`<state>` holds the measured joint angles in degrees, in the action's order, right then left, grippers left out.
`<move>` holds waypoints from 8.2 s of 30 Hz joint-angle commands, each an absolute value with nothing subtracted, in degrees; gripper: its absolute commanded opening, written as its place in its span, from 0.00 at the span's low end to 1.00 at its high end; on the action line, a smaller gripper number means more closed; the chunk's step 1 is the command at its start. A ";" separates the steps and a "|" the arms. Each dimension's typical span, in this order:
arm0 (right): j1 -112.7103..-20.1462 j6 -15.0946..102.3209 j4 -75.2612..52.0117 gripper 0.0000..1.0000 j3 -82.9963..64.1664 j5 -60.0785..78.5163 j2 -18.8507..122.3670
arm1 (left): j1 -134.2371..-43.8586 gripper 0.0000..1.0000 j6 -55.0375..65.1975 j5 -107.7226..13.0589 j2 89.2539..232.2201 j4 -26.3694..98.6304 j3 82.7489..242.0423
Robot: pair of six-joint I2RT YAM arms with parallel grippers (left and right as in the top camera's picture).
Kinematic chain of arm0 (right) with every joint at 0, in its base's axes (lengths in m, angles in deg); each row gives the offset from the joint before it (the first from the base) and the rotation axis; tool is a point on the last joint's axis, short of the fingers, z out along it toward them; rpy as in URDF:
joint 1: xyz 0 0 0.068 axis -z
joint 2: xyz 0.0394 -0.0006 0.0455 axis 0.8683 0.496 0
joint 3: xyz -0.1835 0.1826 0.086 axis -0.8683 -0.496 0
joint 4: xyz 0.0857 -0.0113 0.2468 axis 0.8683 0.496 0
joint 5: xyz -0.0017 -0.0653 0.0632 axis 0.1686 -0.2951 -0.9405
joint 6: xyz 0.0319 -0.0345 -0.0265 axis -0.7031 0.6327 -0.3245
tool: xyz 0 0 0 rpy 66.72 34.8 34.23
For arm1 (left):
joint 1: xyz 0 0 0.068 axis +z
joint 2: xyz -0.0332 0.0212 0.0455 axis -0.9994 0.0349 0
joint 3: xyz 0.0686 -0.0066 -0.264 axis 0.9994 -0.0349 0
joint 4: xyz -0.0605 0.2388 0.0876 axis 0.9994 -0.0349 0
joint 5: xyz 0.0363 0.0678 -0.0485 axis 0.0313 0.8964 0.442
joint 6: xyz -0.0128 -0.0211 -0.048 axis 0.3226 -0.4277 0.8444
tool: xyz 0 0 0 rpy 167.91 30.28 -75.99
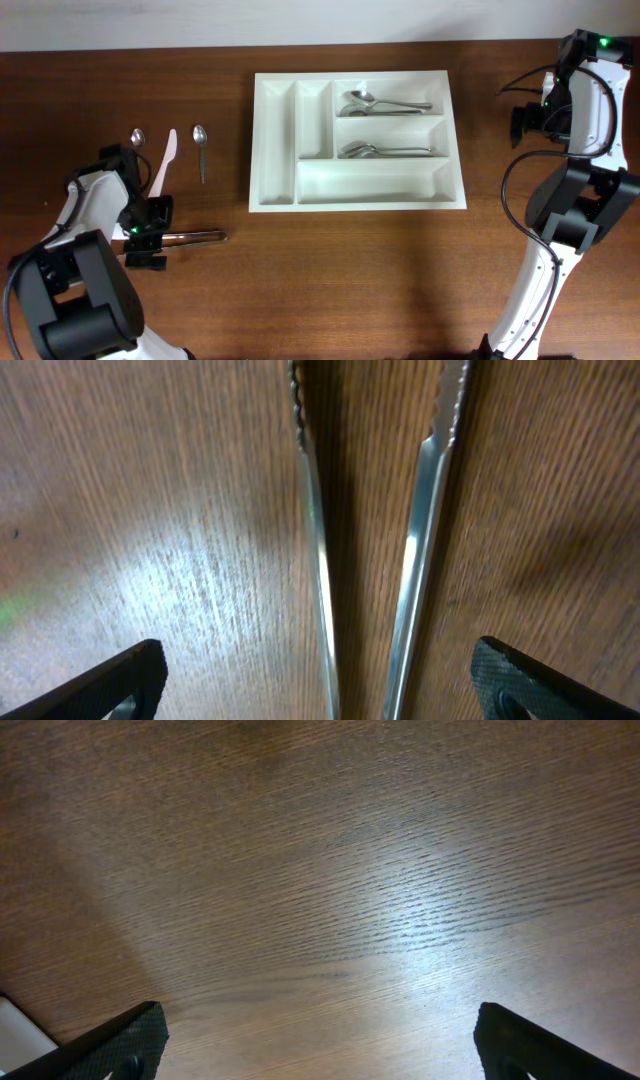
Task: Pack container
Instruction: 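Lower the left gripper and grasp the tongs by their middle, then lift the tongs and carry them over the tray's bottom compartment, then lower the tongs into the bottom compartment and open the left gripper, then move the left gripper left over the spoons and white knife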
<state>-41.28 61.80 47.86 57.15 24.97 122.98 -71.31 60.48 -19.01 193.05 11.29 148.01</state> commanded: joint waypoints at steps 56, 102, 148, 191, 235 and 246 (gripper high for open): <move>-41.06 61.78 47.68 0.99 57.24 25.47 120.49 | -71.00 0.99 58.79 -18.50 199.13 25.54 136.50; -41.06 61.78 47.68 0.99 57.24 25.47 120.49 | -77.39 0.02 50.66 -33.47 194.67 16.12 164.12; -41.06 61.78 47.68 0.99 57.24 25.47 120.49 | -123.22 0.02 -49.05 -29.34 191.41 30.70 176.69; -41.06 61.78 47.68 0.99 57.24 25.47 120.49 | -131.24 0.12 -61.03 -19.88 209.45 29.50 176.32; -41.06 61.78 47.68 0.99 57.24 25.47 120.49 | -114.65 0.99 -27.72 8.16 201.45 19.11 196.36; -41.06 61.78 47.68 0.99 57.24 25.47 120.49 | -98.59 0.99 -15.17 -5.61 201.95 7.22 196.34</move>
<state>-41.28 61.80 47.71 57.15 24.97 122.96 -104.93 -22.82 4.40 202.43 7.33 195.99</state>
